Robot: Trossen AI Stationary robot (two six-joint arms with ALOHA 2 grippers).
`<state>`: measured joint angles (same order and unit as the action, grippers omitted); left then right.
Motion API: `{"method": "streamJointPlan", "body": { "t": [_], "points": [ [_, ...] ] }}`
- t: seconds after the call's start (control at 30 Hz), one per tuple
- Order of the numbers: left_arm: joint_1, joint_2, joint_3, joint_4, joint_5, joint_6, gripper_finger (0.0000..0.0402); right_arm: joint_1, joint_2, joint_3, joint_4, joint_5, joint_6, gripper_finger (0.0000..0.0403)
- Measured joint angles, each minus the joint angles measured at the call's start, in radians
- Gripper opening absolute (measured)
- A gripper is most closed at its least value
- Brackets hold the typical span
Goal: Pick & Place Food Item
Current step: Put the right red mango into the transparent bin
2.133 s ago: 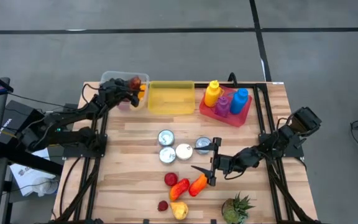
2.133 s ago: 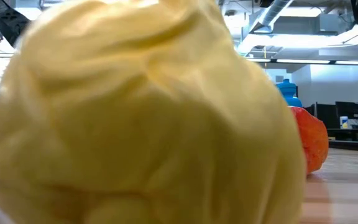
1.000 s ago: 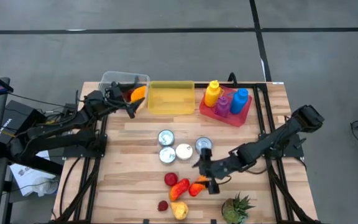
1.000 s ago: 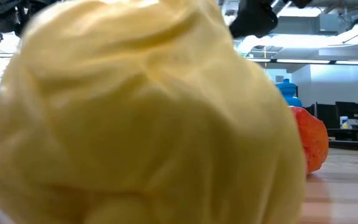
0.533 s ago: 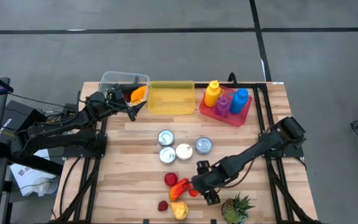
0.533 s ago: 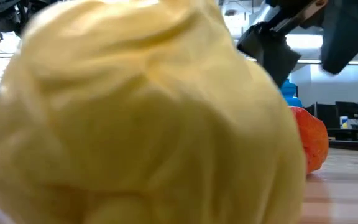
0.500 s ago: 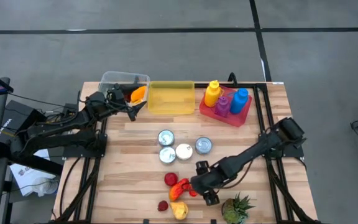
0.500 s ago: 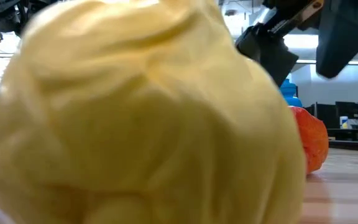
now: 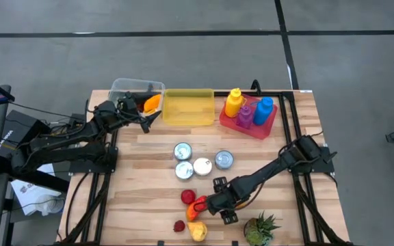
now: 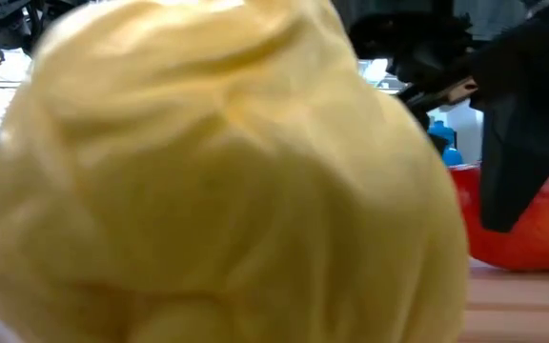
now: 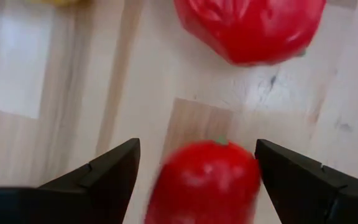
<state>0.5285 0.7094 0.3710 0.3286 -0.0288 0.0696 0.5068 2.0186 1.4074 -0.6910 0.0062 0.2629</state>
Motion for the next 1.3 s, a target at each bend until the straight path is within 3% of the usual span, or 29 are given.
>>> {"method": "streamJointPlan", "body": {
  "t": [0.23,0.5,0.7,0.87,1.1,1.3],
  "points": [
    [0.000,0.000,0.000,0.002,0.000,0.000,0.0383,0.002,-0.001,0.000,-0.028,0.050,0.026,0.0262],
    [0.000,0.000,0.000,0.002,0.000,0.000,0.0383,0.002,-0.001,0.000,-0.043,0.103,0.034,0.0150],
    [0.000,0.000,0.000,0.000,0.000,0.000,0.0383,0.002,-0.004,0.000,-0.044,0.117,0.035,0.0150],
    [0.000,0.000,0.000,-0.023,0.024,0.000,0.0383,0.008,-0.047,0.019,-0.061,0.206,0.037,0.0150],
    [0.000,0.001,0.000,-0.071,0.180,-0.047,0.0383,0.019,-0.147,0.101,-0.034,0.384,-0.021,0.0150],
    [-0.061,0.048,-0.007,-0.062,0.412,-0.082,0.0383,-0.020,-0.239,0.110,0.220,0.519,-0.219,0.0150]
  ]
}}
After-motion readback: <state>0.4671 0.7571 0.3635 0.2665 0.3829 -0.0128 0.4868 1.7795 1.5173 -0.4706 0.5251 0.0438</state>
